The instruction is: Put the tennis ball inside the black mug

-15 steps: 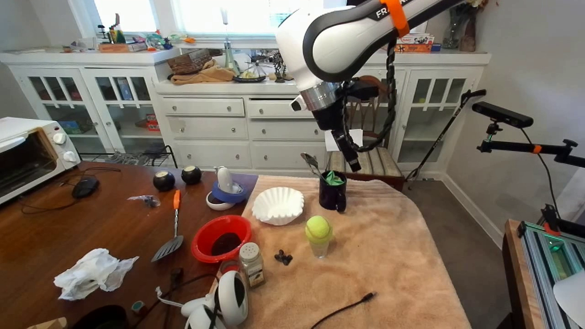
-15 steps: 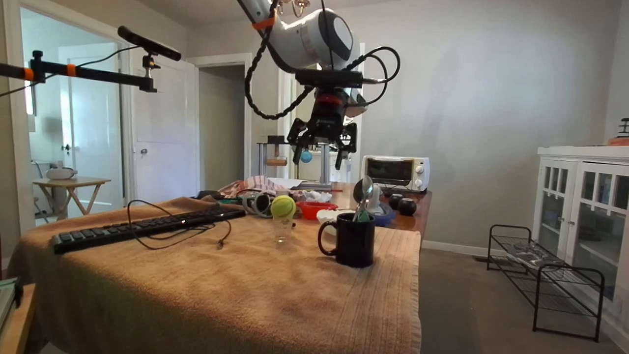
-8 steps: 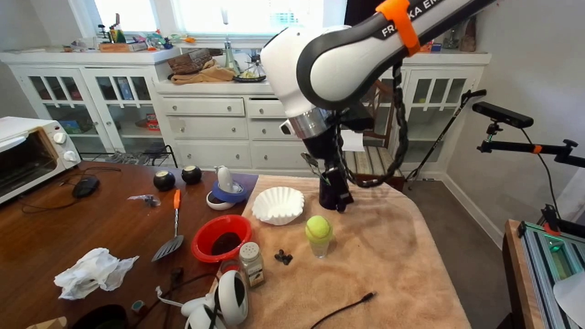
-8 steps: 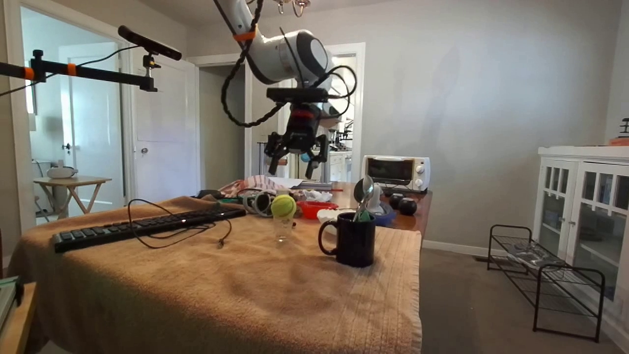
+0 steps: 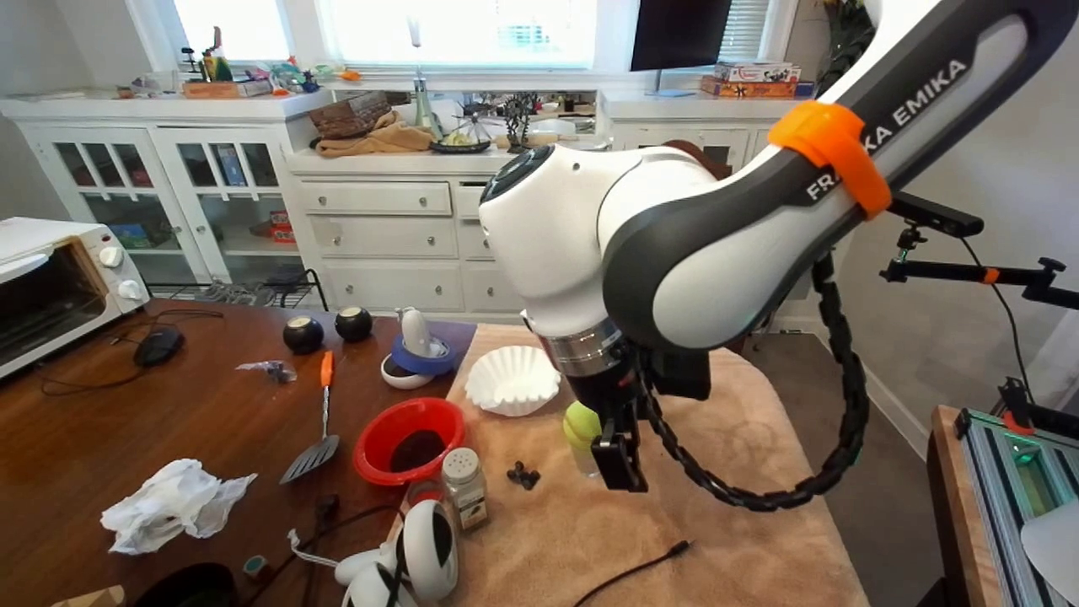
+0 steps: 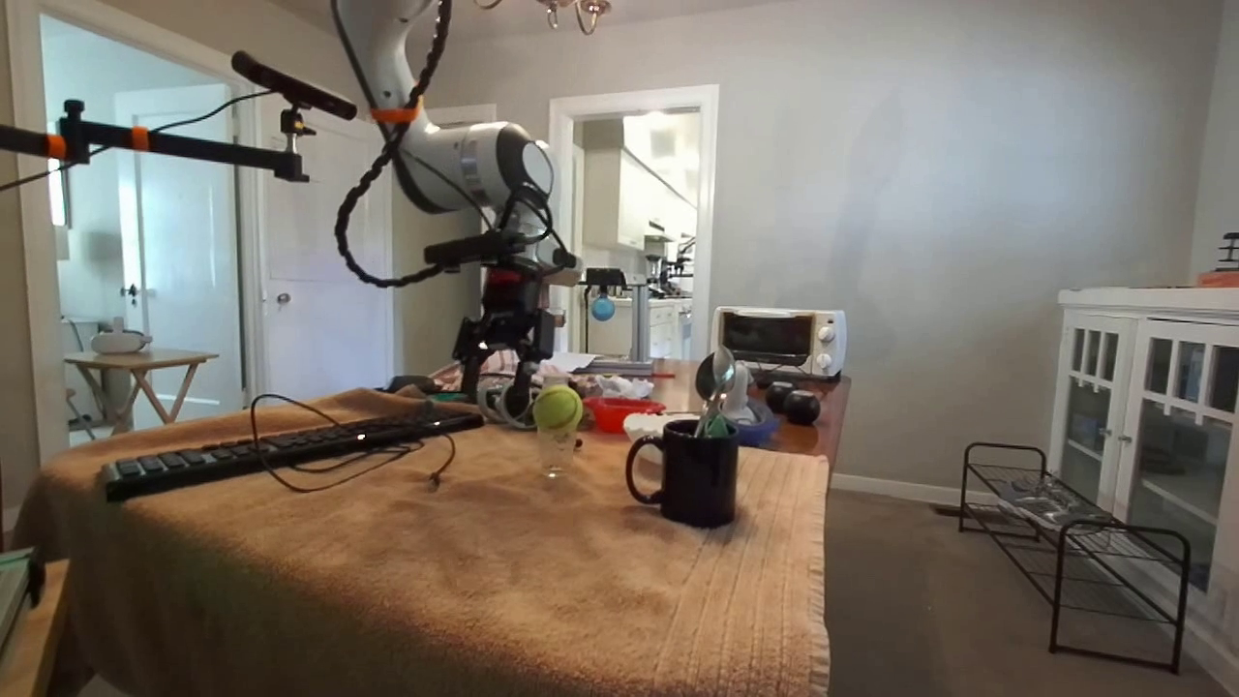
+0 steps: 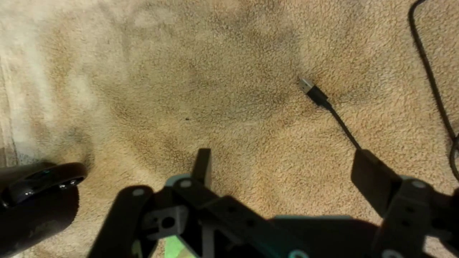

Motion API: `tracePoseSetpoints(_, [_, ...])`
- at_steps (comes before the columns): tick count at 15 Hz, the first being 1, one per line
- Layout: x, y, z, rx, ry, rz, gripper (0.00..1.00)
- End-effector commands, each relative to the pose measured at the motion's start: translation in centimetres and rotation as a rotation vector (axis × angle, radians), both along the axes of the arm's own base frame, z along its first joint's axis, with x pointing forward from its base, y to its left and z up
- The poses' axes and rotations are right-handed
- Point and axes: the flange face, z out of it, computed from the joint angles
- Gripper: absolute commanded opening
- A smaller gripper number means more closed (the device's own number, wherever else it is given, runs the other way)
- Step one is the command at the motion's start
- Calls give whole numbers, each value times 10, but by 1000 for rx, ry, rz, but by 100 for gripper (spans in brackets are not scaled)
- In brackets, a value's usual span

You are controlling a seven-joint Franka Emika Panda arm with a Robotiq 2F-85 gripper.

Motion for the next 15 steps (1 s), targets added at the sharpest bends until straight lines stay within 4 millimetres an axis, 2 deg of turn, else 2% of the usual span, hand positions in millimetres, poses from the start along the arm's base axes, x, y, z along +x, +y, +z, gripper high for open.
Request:
tracePoseSetpoints(1, [-23,1,11,-103,-54,18,100])
tracePoseSetpoints(3, [-29,2,22,-171,-70,59,100])
tracePoseSetpoints(6, [-21,-21,31,-238,-84,61,100])
tracePoseSetpoints(10, [12,-64,37,-146,-112,184,100])
tracePoseSetpoints(12, [31,-81,32,-66,-103,277,100])
tracePoseSetpoints(13, [36,-80,24,-26,-80,311,100])
tracePoseSetpoints(14, [27,-78,37,-87,-103,242,100])
tracePoseSetpoints(15, [31,-85,33,-68,-94,270,100])
